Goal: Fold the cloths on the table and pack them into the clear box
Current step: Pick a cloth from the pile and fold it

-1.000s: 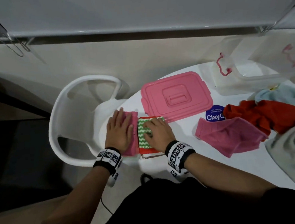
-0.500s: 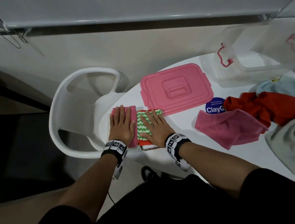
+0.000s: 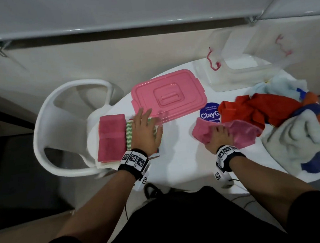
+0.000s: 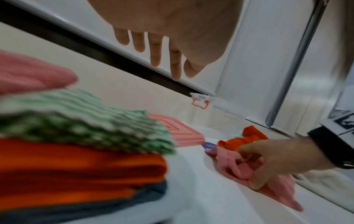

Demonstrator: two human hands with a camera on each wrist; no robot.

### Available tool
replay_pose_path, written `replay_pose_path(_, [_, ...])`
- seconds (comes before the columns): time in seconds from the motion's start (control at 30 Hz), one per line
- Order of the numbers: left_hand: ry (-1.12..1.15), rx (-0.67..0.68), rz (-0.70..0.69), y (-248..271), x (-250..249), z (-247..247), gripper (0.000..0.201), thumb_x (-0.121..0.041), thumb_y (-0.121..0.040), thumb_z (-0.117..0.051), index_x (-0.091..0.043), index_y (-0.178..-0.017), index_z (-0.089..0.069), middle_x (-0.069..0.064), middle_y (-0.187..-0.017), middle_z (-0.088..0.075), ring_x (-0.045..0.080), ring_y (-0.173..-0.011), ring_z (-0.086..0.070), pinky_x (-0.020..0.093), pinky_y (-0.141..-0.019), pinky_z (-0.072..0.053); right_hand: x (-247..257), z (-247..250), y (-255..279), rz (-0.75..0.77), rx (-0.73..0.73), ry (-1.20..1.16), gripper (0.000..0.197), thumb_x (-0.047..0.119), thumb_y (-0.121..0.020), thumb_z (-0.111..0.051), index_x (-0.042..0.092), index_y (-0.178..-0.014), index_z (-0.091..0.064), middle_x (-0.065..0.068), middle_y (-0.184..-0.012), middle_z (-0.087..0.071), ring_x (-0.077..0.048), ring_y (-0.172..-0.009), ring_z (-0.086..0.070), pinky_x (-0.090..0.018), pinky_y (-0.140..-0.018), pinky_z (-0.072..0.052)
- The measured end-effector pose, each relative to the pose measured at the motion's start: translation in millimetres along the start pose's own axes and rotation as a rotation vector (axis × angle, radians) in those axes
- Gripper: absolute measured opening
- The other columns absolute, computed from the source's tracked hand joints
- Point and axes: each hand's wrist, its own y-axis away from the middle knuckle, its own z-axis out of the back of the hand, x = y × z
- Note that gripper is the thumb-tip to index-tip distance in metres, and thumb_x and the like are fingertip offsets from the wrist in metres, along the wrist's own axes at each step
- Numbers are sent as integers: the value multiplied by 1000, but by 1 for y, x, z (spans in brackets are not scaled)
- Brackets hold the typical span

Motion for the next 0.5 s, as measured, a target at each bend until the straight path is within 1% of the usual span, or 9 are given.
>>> replay_pose_path(0.07, [89,103,-19,2,-25,-22,30,-38,-91,-51,-18,-107,-67,9,-127,-61,34,-129,-44,51,-106,-35,-21,-2,3,19,55,-83,69,35,-84,-66,18,-143,-36,-13,-134,-51,-34,-122,-49,-46,-101,-43])
replay_pose_path(0.13, [156,360,51,5,-50,-45,45,-51,-90,-44,-20,-114,-65,4,-121,-63,30,-119,-52,48,-101,-39,-38,-1,3,4,123,-199,61,24,-89,-57,23,-146,-35,-11,-129,-59,-32,-115,-58,-44,-99,-48])
replay_pose_path(0.2, [126,669,163,7,-72,-66,59,-61,-89,-44,-23,-132,-56,3,-134,-57,27,-126,-50,45,-107,-37,-49,1,4,-24,232,-252,59,19,-87,-54,27,-143,-38,-10,-131,-59,-31,-111,-60,-41,-97,-50])
replay_pose_path(0.27, [134,867,237,7,-92,-84,72,-61,-87,-56,-18,-143,-45,7,-144,-49,27,-131,-46,45,-109,-37,-57,7,9,-25,338,-300,69,20,-86,-60,27,-148,-32,-12,-138,-52,-31,-113,-57,-35,-94,-47])
replay_pose_path(0.33, [133,947,242,4,-111,-99,71,-60,-81,-65,-14,-135,-55,10,-134,-57,29,-119,-55,42,-100,-46,-64,12,12,13,400,-305,81,21,-85,-63,21,-155,-22,-16,-147,-45,-33,-127,-51,-34,-100,-45])
replay_pose_path(0.4, [164,1003,235,3,-127,-107,55,-57,-83,-65,-16,-120,-65,8,-117,-66,26,-107,-61,37,-92,-50,-72,17,13,61,461,-330,80,21,-86,-63,14,-154,-24,-14,-151,-42,-29,-130,-49,-32,-101,-46])
replay_pose_path(0.43, [210,1005,244,3,-133,-110,48,-55,-86,-63,-19,-118,-67,6,-115,-67,25,-106,-62,37,-93,-50,-78,20,14,70,497,-366,75,20,-86,-64,11,-152,-29,-14,-146,-47,-26,-117,-57,-30,-90,-53])
replay_pose_path(0.47, [256,977,254,1,-139,-112,42,-52,-89,-61,-21,-116,-68,6,-114,-68,25,-107,-62,38,-95,-49,-83,23,13,84,530,-421,69,18,-85,-66,10,-147,-35,-15,-134,-56,-21,-94,-63,-28,-72,-57])
replay_pose_path(0.5, [299,923,256,-2,-145,-111,37,-48,-93,-57,-20,-113,-69,7,-111,-70,26,-104,-63,38,-94,-49,-90,27,12,108,573,-473,61,15,-84,-68,12,-140,-42,-15,-114,-65,-15,-70,-61,-28,-57,-57])
